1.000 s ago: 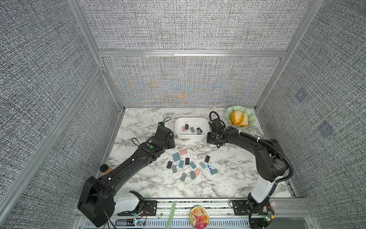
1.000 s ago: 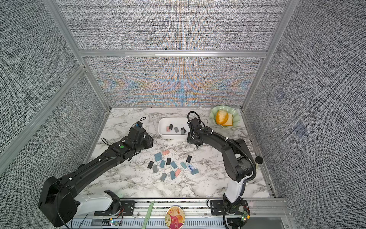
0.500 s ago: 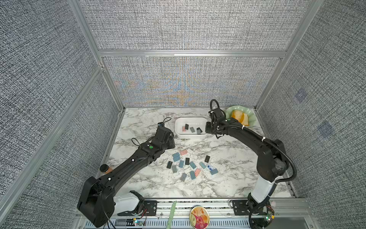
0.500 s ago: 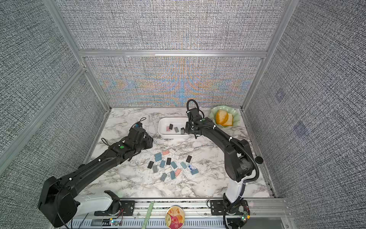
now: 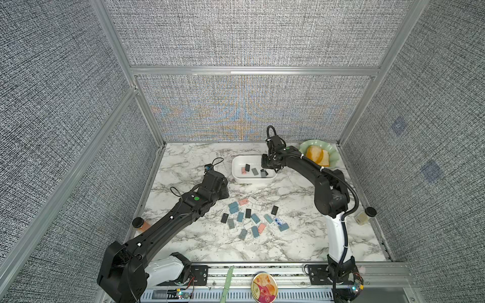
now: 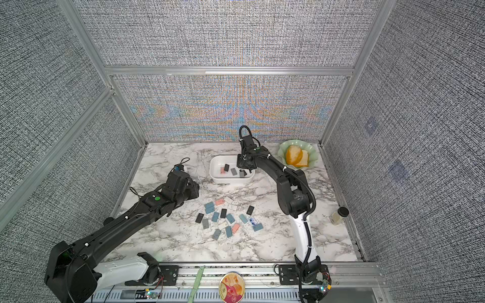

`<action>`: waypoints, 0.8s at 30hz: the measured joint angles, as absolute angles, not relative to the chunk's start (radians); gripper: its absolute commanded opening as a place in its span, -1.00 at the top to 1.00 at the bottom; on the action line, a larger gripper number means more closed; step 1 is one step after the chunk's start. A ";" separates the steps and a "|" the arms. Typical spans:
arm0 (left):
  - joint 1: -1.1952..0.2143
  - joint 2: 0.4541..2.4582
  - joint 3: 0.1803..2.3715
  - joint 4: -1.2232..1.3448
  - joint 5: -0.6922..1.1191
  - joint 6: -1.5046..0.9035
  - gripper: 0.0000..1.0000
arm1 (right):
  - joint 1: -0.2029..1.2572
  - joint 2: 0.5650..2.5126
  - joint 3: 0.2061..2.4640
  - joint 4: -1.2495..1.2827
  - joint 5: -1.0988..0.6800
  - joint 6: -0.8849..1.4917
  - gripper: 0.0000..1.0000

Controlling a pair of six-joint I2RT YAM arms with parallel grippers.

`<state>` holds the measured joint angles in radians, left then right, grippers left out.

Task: Put the eraser in the storage box
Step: Place the eraser in the storage box.

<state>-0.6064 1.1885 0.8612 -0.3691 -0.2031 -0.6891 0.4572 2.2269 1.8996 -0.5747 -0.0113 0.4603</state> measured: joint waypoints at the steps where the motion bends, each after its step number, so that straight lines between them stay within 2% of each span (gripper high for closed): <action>1: -0.606 1.186 0.859 -0.371 -0.205 -0.693 0.18 | 0.456 2.243 1.911 -0.575 -0.017 0.458 0.61; 13: -0.606 1.187 0.854 -0.383 -0.210 -0.707 0.18 | 0.447 2.333 1.954 -0.594 -0.044 0.457 0.35; 24: -0.606 1.193 0.848 -0.393 -0.210 -0.708 0.14 | 0.446 2.228 1.921 -0.594 -0.034 0.450 0.13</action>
<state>-0.6064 1.1934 0.8478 -0.3927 -0.2096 -0.7078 0.4461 2.2284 1.9209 -0.5938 -0.0341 0.4500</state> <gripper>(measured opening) 0.419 0.425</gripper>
